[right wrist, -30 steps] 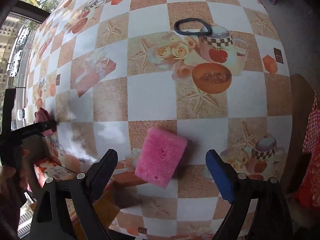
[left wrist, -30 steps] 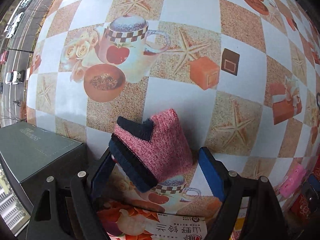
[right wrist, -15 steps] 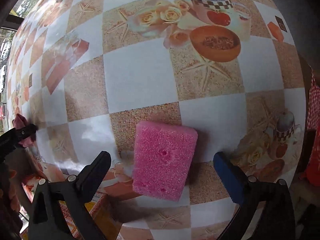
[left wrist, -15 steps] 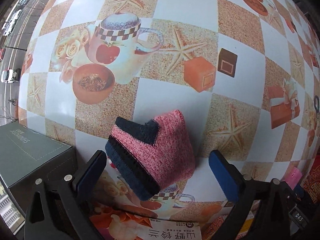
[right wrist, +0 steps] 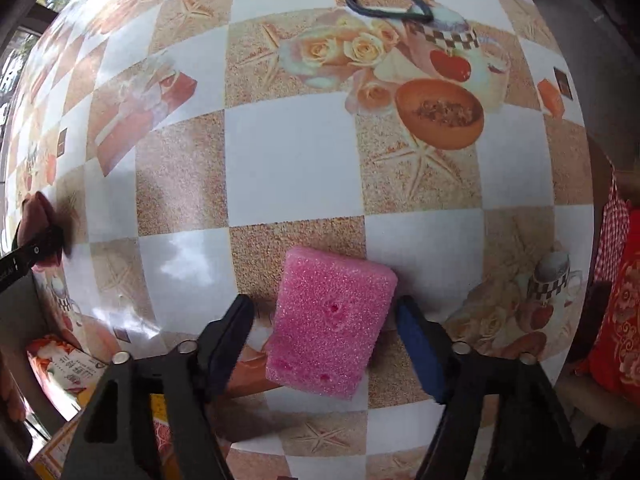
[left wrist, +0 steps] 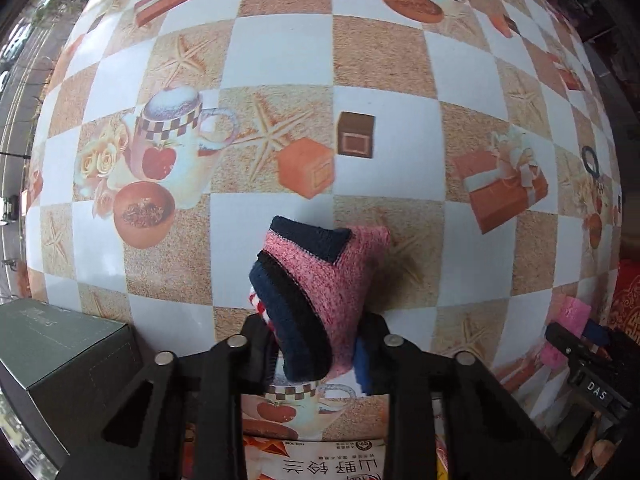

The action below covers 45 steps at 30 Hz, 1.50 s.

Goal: Organize soft objects
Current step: 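Grasp the pink-and-navy knit slipper with the left gripper while the right gripper grasps the pink sponge, then carry the knit slipper with the left gripper while the right gripper carries the pink sponge over the box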

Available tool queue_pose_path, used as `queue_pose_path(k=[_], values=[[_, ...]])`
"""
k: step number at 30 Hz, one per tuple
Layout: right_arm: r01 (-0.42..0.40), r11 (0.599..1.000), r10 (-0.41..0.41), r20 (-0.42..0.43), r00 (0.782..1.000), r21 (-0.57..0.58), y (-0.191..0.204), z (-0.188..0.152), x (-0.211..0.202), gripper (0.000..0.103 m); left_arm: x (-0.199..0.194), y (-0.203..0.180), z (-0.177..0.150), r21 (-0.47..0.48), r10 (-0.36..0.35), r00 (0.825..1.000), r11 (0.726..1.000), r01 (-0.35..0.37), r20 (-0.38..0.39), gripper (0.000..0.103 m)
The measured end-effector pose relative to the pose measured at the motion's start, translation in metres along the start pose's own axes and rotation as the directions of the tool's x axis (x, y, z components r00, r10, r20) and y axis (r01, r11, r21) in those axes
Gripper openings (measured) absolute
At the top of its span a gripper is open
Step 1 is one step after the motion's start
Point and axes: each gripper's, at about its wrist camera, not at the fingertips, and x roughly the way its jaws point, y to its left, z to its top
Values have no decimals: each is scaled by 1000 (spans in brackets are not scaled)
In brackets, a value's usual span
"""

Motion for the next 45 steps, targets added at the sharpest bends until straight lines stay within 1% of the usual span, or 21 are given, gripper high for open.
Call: queue_pose_path(k=[1, 3, 8, 12, 13, 18, 19, 20, 23, 25, 27, 31, 36, 41, 45], values=[[-6, 1000, 6, 13, 1000, -18, 0, -1, -4, 50, -5, -3, -1, 7, -11, 1000, 1000, 11, 17, 30], [-59, 998, 59, 17, 998, -14, -6, -1, -11, 50, -19, -12, -2, 37, -19, 998, 999, 17, 56, 30], [-134, 991, 132, 73, 989, 27, -24, -7, -40, 50, -59, -31, -7, 107, -65, 990, 993, 52, 127, 30], [-166, 985, 160, 113, 981, 43, -32, -17, -61, 50, -88, -46, -16, 163, -86, 980, 985, 57, 178, 30], [-174, 984, 167, 121, 979, 49, -34, -18, -68, 50, -94, -50, -22, 174, -89, 978, 983, 56, 188, 30], [-197, 979, 186, 164, 969, 52, -36, -31, -93, 51, -120, -49, -39, 207, -88, 966, 978, 36, 245, 30], [-203, 978, 192, 174, 966, 49, -27, -37, -92, 51, -122, -49, -43, 207, -88, 964, 978, 35, 253, 30], [-210, 977, 199, 185, 962, 42, -29, -42, -101, 51, -128, -47, -47, 204, -90, 961, 978, 36, 261, 30], [-227, 974, 221, 223, 949, 3, -17, -46, -125, 51, -146, -40, -63, 205, -87, 952, 978, 26, 294, 30], [-241, 970, 241, 241, 940, -30, 2, -55, -139, 51, -158, -35, -74, 208, -92, 945, 978, 26, 314, 30], [-254, 965, 262, 250, 932, -66, 12, -62, -153, 51, -169, -29, -87, 209, -103, 940, 977, 35, 326, 30], [-263, 956, 289, 256, 923, -128, 45, -88, -171, 51, -183, -17, -116, 207, -123, 933, 977, 54, 340, 30], [-263, 946, 304, 239, 922, -187, 79, -122, -184, 51, -191, 0, -158, 211, -152, 928, 974, 82, 341, 30], [-284, 929, 337, 228, 914, -235, 117, -155, -192, 51, -192, 23, -197, 193, -161, 932, 976, 102, 324, 30], [-295, 916, 357, 223, 907, -271, 145, -174, -193, 51, -197, 44, -222, 173, -153, 933, 980, 100, 325, 30]])
